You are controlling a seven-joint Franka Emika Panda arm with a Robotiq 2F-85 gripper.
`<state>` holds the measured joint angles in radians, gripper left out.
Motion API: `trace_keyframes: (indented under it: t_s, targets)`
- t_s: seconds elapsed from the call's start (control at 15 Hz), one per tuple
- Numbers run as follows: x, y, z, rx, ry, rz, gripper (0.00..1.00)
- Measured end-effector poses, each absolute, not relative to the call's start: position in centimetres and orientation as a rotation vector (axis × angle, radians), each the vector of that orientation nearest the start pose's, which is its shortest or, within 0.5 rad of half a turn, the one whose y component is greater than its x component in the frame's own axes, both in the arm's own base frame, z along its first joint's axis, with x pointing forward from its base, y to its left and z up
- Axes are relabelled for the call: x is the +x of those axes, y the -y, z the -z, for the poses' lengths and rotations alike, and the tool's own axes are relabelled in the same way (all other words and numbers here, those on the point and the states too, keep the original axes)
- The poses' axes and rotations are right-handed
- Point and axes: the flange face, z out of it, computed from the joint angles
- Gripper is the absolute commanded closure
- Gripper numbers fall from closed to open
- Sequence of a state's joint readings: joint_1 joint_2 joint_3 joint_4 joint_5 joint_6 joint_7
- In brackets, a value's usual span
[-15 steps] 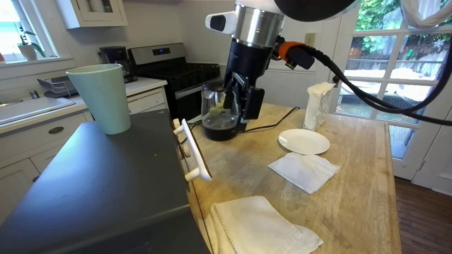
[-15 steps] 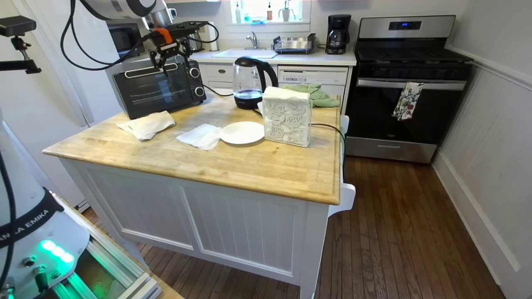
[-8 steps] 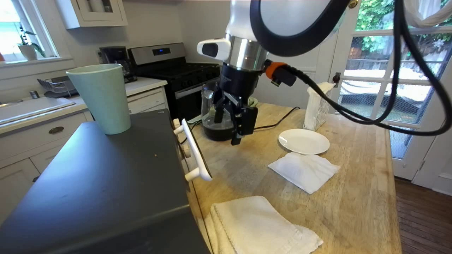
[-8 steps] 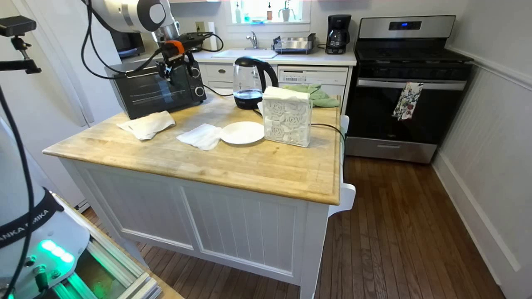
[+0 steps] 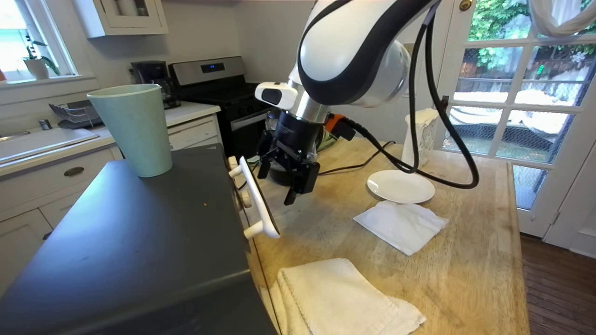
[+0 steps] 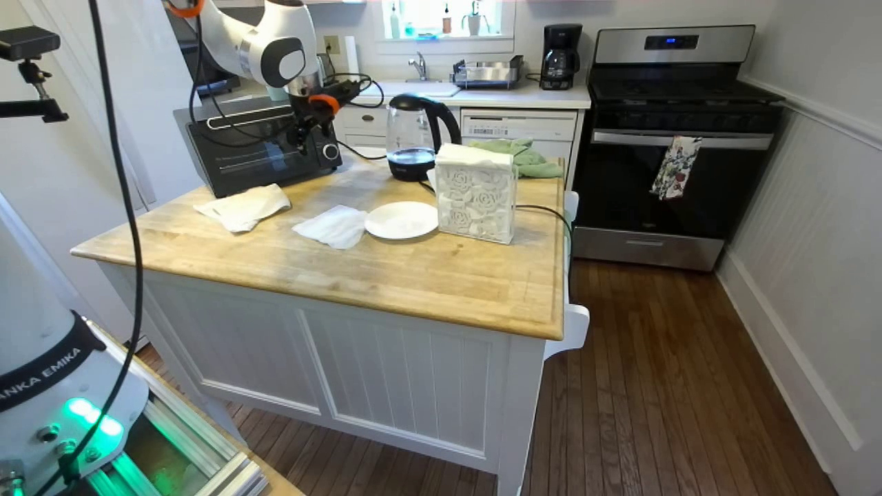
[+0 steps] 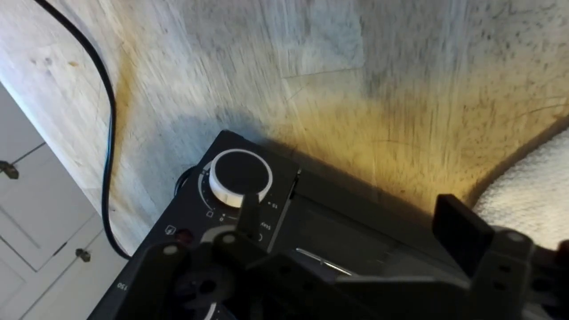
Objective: Turn the bottom knob of the microwave to the right
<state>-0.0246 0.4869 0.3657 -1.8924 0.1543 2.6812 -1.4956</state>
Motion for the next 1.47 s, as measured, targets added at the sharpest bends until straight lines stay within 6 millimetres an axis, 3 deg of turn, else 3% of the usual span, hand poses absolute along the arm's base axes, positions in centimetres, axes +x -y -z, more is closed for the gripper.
trace_keyframes:
  t_s: [0.2, 0.73, 1.47]
  targets:
    - [64.5, -19.9, -28.7, 2.088, -2.331, -0.714, 0.0]
    - [64.4, -20.1, -28.5, 2.09, -2.334, -0.706, 0.0]
    - [64.7, -21.7, -26.5, 2.092, -2.359, -0.689, 0.0]
